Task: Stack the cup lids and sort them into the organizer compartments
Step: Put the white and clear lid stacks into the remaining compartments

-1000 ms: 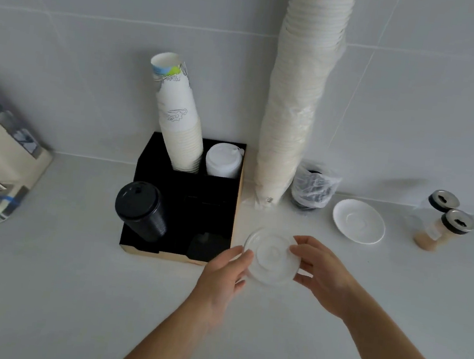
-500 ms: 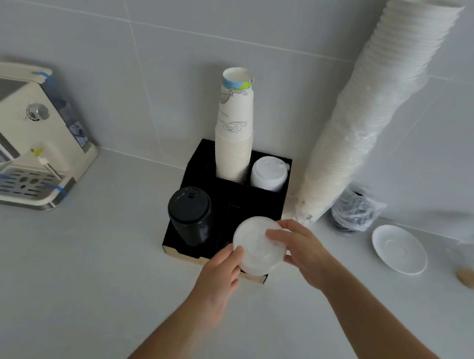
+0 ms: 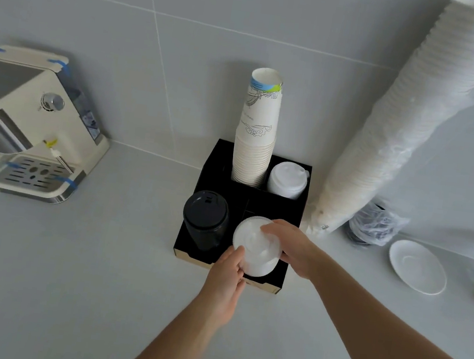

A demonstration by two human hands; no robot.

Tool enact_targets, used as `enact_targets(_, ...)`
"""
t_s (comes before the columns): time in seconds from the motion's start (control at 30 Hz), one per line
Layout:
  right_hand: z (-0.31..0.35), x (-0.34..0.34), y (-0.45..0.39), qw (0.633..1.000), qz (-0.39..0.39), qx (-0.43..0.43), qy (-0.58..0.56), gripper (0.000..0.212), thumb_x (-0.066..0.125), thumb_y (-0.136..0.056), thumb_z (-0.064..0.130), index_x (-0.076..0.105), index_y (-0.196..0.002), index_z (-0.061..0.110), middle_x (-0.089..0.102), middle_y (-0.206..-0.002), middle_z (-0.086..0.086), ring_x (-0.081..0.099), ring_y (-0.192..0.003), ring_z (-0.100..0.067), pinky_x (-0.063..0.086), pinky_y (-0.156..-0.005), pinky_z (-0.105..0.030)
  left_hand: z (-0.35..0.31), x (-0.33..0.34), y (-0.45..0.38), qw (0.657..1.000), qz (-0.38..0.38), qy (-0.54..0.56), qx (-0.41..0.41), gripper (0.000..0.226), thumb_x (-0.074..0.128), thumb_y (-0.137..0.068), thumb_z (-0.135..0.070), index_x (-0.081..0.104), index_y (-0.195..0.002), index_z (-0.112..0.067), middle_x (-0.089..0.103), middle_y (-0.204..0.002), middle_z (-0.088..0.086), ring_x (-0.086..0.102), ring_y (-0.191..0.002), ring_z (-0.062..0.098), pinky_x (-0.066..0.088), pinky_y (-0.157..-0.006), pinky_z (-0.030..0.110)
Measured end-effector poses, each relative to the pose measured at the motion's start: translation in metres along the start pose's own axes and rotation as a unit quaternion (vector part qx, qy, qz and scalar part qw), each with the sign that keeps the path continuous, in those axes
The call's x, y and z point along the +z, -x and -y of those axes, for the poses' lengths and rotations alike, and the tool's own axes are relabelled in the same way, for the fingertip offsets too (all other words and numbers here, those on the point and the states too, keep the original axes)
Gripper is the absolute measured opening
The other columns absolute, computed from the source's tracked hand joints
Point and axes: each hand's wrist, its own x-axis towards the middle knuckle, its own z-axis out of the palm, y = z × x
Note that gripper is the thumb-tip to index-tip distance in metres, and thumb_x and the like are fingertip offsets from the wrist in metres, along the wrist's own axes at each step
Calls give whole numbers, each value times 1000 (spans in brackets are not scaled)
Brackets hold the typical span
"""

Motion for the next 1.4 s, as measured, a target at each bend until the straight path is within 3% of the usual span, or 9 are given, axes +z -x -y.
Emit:
enact_targets(0.37,-7,3,-27,998,-24,53,-9,32,63,-90,23,62,-121,16,65,-112,-4,60,-104,-21,46,-96,-33,0,0,-30,997,-37,44,-50,6,58,-93,-25,58,-93,-18,57,-101,-3,50,-105,12,30,-115,36)
enact_targets(0.47,-13,7,-32,996,-51,55,37,48,63,-85,20,58,-133,17,64,-126,-7,58,-119,-27,44,-109,-42,0,3,-35,997,-44,43,-44,20,56,-95,-23,57,-113,-16,55,-115,-1,47,-116,12,29,-116,35)
enact_targets(0.6,-11,7,-27,994,-71,42,77,41,56,-89,14,58,-129,17,62,-120,-5,57,-113,-25,45,-100,-36,-1,3,-40,998,-57,-18,-19,61,54,-95,-23,29,-151,-16,35,-155,5,33,-142,19,25,-119,38)
enact_targets(0.7,-12,1,-25,994,-68,25,78,41,59,-85,17,63,-126,22,62,-117,-2,58,-110,-22,46,-99,-36,1,2,-44,995,-65,-66,-25,60,58,-92,-29,38,-147,-15,44,-148,5,40,-136,19,28,-117,39)
enact_targets(0.8,-14,-13,-17,997,-65,-10,47,13,62,-78,20,64,-84,31,63,-89,4,58,-81,-15,46,-79,-31,1,4,-49,991,-91,-91,-41,53,61,-90,-30,48,-137,-9,55,-127,4,49,-120,18,35,-111,34)
enact_targets(0.93,-24,-40,-5,982,-183,-41,-2,15,63,-86,16,73,-96,21,72,-92,-1,67,-86,-18,56,-87,-38,-4,12,-59,987,-106,-108,-55,48,61,-90,-28,50,-131,-5,54,-96,-4,48,-101,16,37,-92,28)
enact_targets(1.17,-48,-45,-6,987,-139,20,-77,39,63,-91,17,64,-130,14,69,-109,-9,65,-104,-20,53,-97,-38,-4,29,-78,980,-121,-134,-83,55,62,-88,-28,47,-137,-7,55,-124,8,51,-109,22,38,-91,33)
enact_targets(1.27,-48,-37,-5,990,-99,24,-101,25,58,-93,15,75,-109,24,73,-111,-15,66,-101,-20,55,-94,-36,2,34,-85,982,-110,-125,-86,54,63,-88,-26,48,-135,-5,56,-123,8,52,-110,22,38,-93,32)
enact_targets(1.4,-46,-33,-2,985,-94,18,-144,26,53,-97,16,77,-95,25,79,-98,4,71,-96,-16,54,-80,-29,7,36,-92,980,-122,-138,-75,54,66,-84,-31,51,-131,-9,58,-114,3,52,-98,19,36,-84,33)
